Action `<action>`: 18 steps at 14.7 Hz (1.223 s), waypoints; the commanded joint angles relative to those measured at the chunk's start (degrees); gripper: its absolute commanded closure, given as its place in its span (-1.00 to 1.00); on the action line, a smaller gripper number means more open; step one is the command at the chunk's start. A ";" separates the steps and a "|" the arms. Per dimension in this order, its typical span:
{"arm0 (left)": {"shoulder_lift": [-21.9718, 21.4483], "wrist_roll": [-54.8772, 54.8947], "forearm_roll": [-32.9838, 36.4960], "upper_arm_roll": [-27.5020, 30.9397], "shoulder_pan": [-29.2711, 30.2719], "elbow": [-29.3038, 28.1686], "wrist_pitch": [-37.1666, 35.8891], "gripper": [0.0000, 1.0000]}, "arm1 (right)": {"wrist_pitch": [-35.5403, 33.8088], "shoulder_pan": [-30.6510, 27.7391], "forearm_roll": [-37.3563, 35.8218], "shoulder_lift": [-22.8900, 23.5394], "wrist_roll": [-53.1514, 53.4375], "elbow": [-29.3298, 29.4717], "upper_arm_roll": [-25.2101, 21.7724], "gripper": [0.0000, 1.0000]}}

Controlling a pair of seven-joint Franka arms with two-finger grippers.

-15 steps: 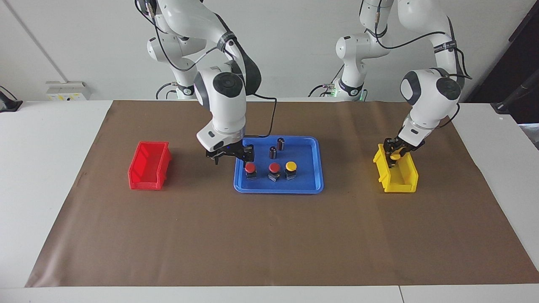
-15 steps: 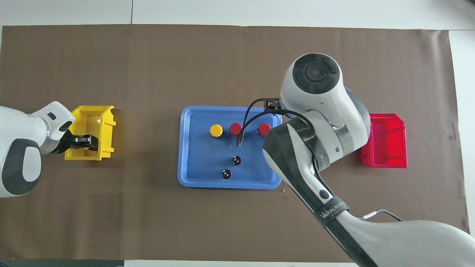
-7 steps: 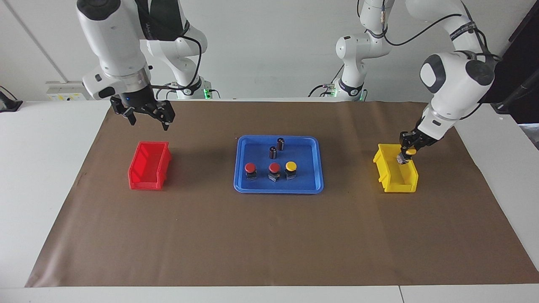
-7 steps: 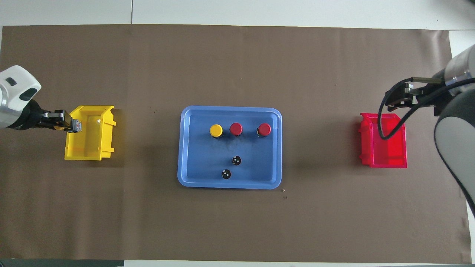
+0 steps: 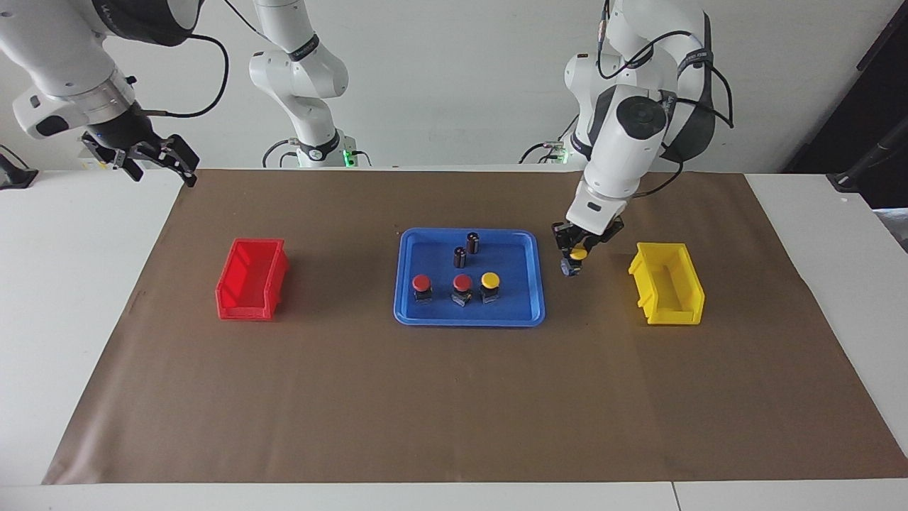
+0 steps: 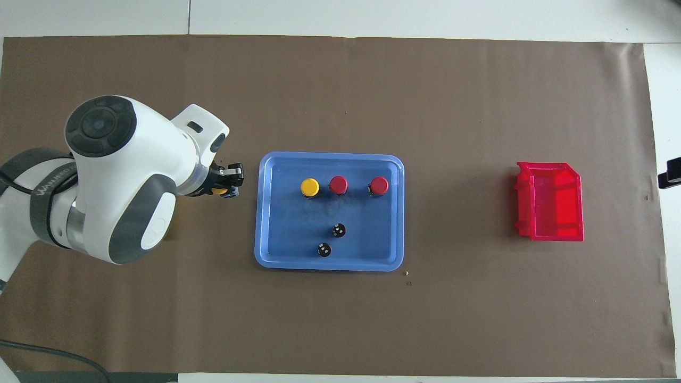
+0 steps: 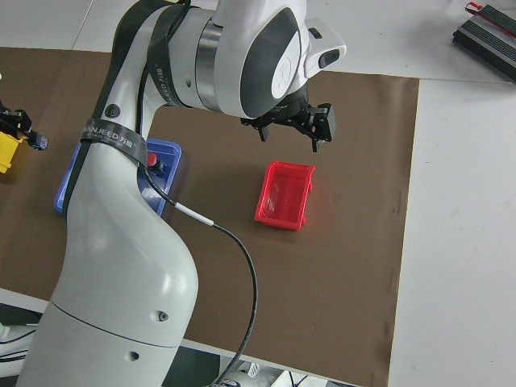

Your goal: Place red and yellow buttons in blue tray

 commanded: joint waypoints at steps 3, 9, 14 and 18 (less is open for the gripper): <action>2.76 -5.24 -2.07 1.09 -4.55 -1.38 6.05 0.97 | 1.43 -0.16 0.96 -2.05 -0.63 -2.66 0.93 -1.00; 6.80 -8.59 -2.07 1.09 -7.54 -1.56 10.72 0.97 | 3.00 0.28 0.87 -1.96 -0.54 -2.49 1.10 -1.00; 7.69 -7.88 -2.07 1.09 -7.01 -2.17 11.86 0.06 | 2.04 1.50 0.87 -2.05 -0.80 -2.66 1.37 -1.00; 7.60 -8.15 -2.07 1.09 -7.37 -2.26 11.60 -0.45 | 1.96 2.82 0.87 -2.05 -0.80 -2.75 1.37 -1.00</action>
